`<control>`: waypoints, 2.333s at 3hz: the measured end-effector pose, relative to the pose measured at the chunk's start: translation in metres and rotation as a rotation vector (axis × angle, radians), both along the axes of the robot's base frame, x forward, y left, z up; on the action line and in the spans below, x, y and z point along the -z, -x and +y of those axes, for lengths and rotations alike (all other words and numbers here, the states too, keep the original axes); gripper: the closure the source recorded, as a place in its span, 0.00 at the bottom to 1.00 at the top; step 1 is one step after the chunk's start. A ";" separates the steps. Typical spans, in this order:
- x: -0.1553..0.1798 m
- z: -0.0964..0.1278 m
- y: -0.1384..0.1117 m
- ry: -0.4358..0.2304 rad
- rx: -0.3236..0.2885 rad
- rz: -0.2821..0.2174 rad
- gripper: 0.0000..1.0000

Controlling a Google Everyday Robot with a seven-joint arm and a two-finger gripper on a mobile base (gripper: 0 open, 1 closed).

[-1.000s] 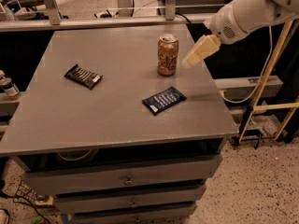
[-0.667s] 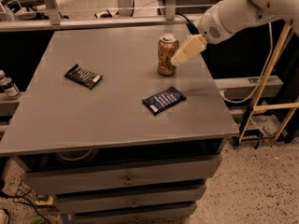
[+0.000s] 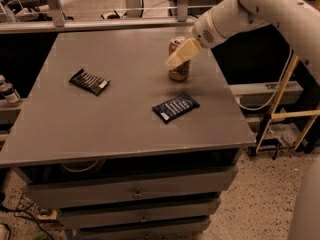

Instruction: Move orange can near rxbar chocolate

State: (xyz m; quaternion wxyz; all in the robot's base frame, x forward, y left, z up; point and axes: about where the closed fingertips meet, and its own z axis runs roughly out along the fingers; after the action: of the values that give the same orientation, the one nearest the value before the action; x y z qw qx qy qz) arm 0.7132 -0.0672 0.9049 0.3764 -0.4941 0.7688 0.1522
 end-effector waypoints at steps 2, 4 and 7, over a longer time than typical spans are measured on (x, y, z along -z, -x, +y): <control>0.007 0.014 -0.006 -0.013 -0.023 0.017 0.41; -0.043 0.024 0.007 -0.066 -0.108 -0.087 0.95; -0.038 0.144 0.015 -0.059 -0.333 -0.119 1.00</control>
Offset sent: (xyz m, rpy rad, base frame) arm 0.0071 0.0142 -0.0022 0.0218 0.0076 0.0293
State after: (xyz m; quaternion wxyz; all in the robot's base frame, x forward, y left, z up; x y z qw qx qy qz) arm 0.6980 0.0770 0.9431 0.4052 -0.6116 0.6478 0.2052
